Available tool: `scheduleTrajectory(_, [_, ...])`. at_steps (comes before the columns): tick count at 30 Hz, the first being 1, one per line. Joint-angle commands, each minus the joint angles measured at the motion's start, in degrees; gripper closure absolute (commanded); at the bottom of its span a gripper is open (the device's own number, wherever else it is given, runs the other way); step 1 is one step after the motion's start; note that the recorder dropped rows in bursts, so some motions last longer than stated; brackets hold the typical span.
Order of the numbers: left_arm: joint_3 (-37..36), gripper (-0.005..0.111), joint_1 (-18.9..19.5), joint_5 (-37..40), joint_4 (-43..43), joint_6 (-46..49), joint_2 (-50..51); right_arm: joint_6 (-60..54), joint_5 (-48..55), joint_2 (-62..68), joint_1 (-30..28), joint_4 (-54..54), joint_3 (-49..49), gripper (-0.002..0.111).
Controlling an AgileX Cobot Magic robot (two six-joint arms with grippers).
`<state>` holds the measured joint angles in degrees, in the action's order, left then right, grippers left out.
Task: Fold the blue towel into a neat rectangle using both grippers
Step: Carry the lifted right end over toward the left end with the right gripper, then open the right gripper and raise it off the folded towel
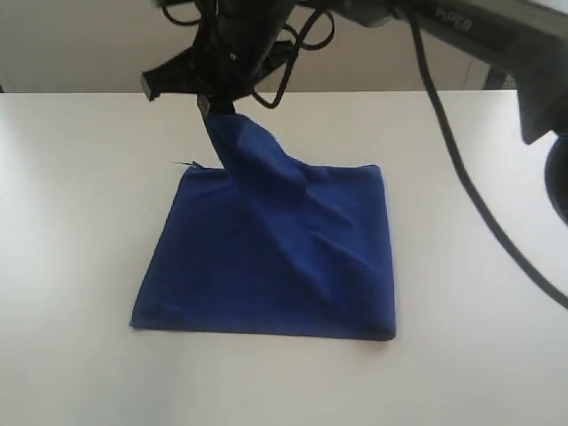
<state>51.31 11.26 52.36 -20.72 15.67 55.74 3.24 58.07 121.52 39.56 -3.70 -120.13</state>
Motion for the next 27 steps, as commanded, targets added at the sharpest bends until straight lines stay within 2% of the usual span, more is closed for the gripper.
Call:
scheduleTrajectory(1, [0.31,0.107,0.21,-0.12,-0.71,0.19,-0.40,-0.17,-0.09,2.37,1.16,-0.89,-0.55,0.108])
scheduleTrajectory(9, [0.31,0.107,0.21,-0.51,-0.71,0.19,-0.40,-0.66,-7.64,15.90,4.55,-5.53,-0.55,0.108])
scheduleTrajectory(13, [0.31,0.107,0.21,-0.51,-0.71,0.19,-0.40,-0.92,-9.16,17.95,4.70,-5.53,-0.55,0.106])
scheduleTrajectory(15, [0.31,0.107,0.21,-0.51,-0.71,0.19,-0.40,-0.92,-9.64,17.95,4.70,-5.53,-0.55,0.098])
scheduleTrajectory(17, [0.31,0.107,0.21,-0.51,-0.71,0.19,-0.40,-0.92,-9.73,17.21,4.70,-5.53,-0.78,0.081])
scheduleTrajectory(19, [0.31,0.107,0.21,-0.51,-0.71,0.19,-0.40,-0.92,-8.13,14.70,4.58,-5.16,-1.67,0.070])
scheduleTrajectory(24, [0.31,0.107,0.21,-0.51,-0.71,0.19,-0.40,-0.20,-1.89,9.12,0.97,-3.77,-1.91,0.069])
scheduleTrajectory(27, [0.31,0.107,0.21,-0.51,-0.71,0.19,-0.40,-4.50,4.30,8.27,-4.51,-2.64,-1.91,0.082])
